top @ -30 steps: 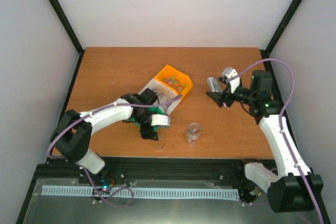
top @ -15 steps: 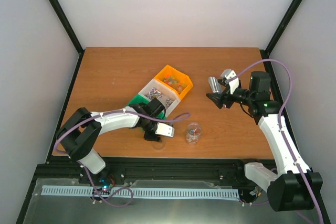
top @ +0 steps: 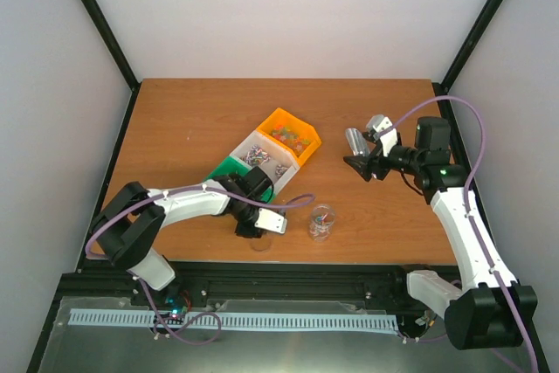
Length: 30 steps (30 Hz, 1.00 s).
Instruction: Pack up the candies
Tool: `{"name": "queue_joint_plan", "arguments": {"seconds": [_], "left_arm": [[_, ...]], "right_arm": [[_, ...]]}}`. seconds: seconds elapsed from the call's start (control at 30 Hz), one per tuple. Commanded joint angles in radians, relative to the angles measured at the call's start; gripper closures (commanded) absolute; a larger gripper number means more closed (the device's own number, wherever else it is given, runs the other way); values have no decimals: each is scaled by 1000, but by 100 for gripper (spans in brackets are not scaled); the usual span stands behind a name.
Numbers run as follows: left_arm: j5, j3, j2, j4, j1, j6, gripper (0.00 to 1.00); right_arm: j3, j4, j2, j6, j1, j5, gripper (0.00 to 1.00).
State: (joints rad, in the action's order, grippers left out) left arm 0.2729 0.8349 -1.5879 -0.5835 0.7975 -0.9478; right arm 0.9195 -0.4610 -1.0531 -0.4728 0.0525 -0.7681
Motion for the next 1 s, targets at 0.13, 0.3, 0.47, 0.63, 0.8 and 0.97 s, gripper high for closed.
{"name": "queue_joint_plan", "arguments": {"seconds": [0.13, 0.3, 0.47, 0.63, 0.8, 0.97], "left_arm": [[297, 167, 117, -355, -56, -10, 99], [550, 405, 52, -632, -171, -51, 99], [754, 537, 8, -779, -223, -68, 99], [863, 616, -46, -882, -237, -110, 97], [943, 662, -113, -1023, -251, -227, 96], [985, 683, -161, -1057, -262, -239, 96]], "right_arm": [[170, -306, -22, -293, -2, -170, 11], [252, -413, -28, -435, 90, -174, 15], [342, -488, -77, -522, 380, 2, 21], [407, -511, -118, -512, 552, 49, 30], [474, -544, -153, -504, 630, 26, 40], [518, -570, -171, -498, 683, -2, 44]]}}
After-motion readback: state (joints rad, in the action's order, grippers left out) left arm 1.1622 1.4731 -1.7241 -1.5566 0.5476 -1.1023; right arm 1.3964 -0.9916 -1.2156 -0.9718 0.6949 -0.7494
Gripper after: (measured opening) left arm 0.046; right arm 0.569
